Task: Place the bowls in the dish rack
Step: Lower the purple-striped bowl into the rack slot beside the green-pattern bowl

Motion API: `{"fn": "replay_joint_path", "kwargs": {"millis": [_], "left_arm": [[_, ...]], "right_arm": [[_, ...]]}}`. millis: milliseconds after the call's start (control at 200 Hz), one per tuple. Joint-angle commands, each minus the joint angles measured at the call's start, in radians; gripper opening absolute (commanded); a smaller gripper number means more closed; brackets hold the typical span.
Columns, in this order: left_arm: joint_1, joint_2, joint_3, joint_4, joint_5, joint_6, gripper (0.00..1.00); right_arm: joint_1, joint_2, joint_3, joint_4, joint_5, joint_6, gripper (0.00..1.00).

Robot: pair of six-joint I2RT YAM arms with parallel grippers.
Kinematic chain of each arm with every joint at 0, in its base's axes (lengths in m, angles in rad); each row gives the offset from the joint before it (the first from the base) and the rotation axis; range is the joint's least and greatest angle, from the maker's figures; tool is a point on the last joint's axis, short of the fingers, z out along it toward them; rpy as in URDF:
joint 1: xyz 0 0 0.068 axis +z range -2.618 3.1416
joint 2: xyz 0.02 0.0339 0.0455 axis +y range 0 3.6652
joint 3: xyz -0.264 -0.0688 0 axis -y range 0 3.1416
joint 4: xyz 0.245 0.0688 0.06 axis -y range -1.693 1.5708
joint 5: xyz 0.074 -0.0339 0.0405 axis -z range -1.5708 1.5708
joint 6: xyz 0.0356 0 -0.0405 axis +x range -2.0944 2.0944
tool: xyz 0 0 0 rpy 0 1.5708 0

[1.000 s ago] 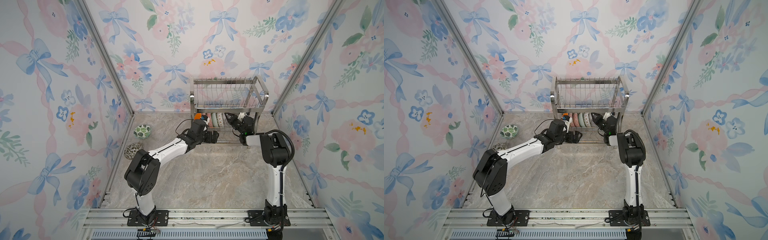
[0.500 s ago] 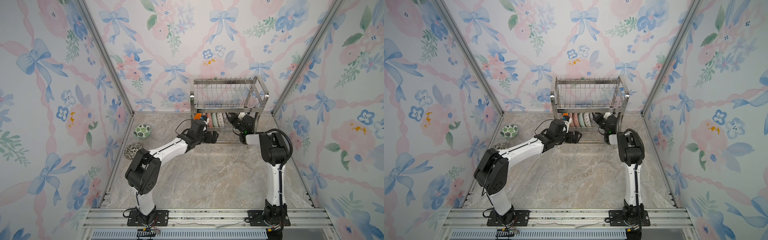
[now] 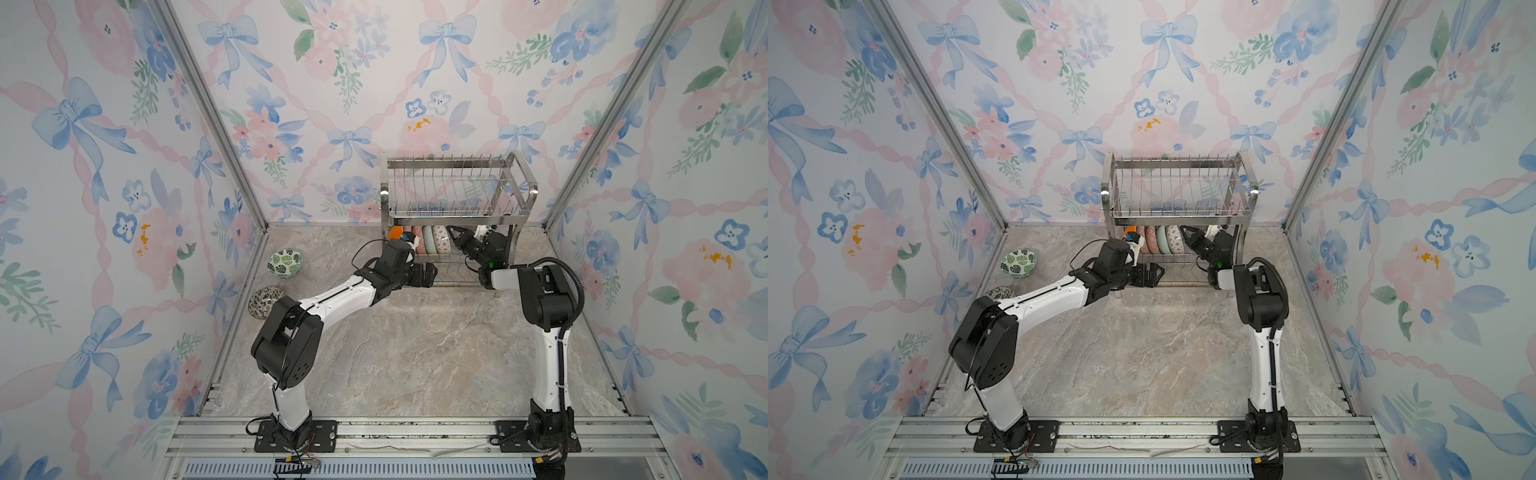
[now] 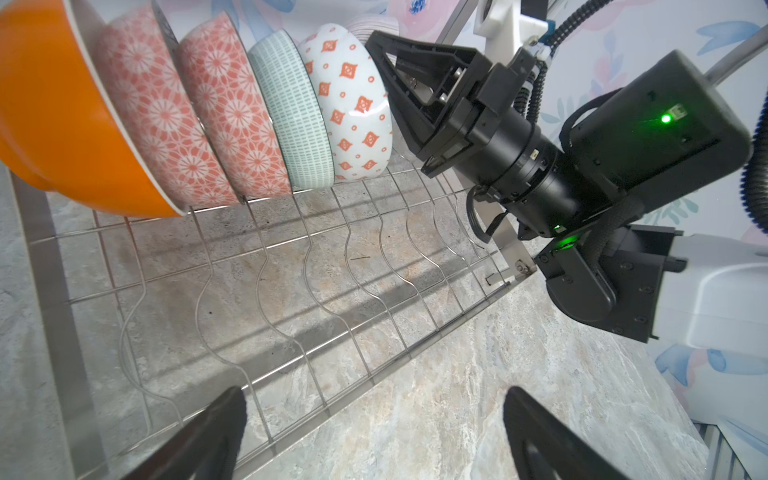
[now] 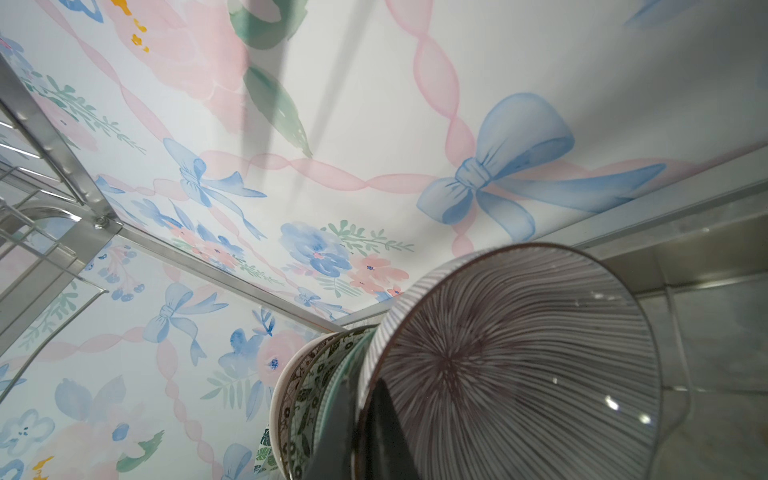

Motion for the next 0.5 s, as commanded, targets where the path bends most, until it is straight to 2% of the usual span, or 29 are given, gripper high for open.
{"fn": "replay_joint_path", "kwargs": {"millis": [0,185,495], "left_arm": [[0.009,0.022,0.024,0.007,0.016,0.009,0.98],[0.010,0.019,0.022,0.008,0.014,0.011,0.98],[0.006,0.014,0.019,0.007,0.020,0.009,0.98]], "right_arm": [[-0.016,-0.007,-0.037,-0.028,-0.057,-0.006,0.00],[-0.020,-0.066,-0.050,-0.169,-0.024,-0.113,0.00],[-0.025,-0.143,-0.065,-0.355,-0.007,-0.252,0.07]]}}
